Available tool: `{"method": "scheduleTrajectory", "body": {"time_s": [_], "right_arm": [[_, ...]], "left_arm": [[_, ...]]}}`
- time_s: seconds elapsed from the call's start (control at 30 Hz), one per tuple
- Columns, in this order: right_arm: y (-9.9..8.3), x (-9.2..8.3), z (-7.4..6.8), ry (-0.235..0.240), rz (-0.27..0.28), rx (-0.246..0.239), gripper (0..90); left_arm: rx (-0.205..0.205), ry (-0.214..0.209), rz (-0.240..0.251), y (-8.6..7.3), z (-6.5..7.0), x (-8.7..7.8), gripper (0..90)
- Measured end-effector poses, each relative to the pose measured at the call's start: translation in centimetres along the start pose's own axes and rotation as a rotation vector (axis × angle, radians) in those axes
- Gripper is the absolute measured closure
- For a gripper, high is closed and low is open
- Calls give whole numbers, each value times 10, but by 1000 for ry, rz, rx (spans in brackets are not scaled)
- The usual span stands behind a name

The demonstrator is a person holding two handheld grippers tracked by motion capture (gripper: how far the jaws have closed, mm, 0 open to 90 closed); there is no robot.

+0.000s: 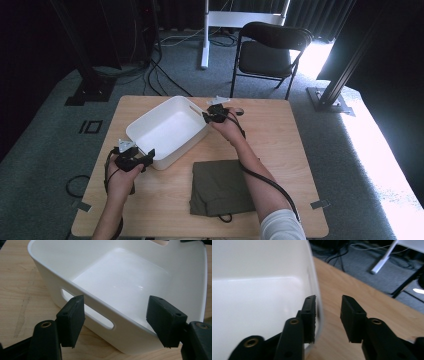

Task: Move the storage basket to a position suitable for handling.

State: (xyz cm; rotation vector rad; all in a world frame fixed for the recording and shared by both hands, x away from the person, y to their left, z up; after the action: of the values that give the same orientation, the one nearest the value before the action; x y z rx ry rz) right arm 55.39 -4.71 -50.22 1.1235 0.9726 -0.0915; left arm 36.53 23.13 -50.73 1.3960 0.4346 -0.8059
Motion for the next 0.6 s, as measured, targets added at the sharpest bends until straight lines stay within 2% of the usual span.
{"method": "scheduleTrajectory", "body": {"time_s": [0.13, 0.23, 0.6], "right_arm": [[-1, 1, -4, 0, -13, -7, 767], [-1, 0, -7, -7, -25, -10, 816], [-10, -11, -7, -6, -44, 25, 822]], "left_arm": [[-39, -13, -5, 0, 0, -1, 374], [-39, -6, 0, 1, 0, -1, 409], [-37, 21, 21, 5, -1, 2, 497]]}}
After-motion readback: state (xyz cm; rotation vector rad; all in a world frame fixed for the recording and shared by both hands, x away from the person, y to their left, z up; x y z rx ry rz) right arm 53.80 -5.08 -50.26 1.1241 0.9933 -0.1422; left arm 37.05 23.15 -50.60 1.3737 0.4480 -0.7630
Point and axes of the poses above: each handheld gripper's, and its own axes: x roughly forward along the jaws, y roughly out of its top, z roughly to its right, the point moved 3 cm from there along x, roughly forward along the jaws, and after that the axes turned 10 degrees about -z, right-handed, at the moved point
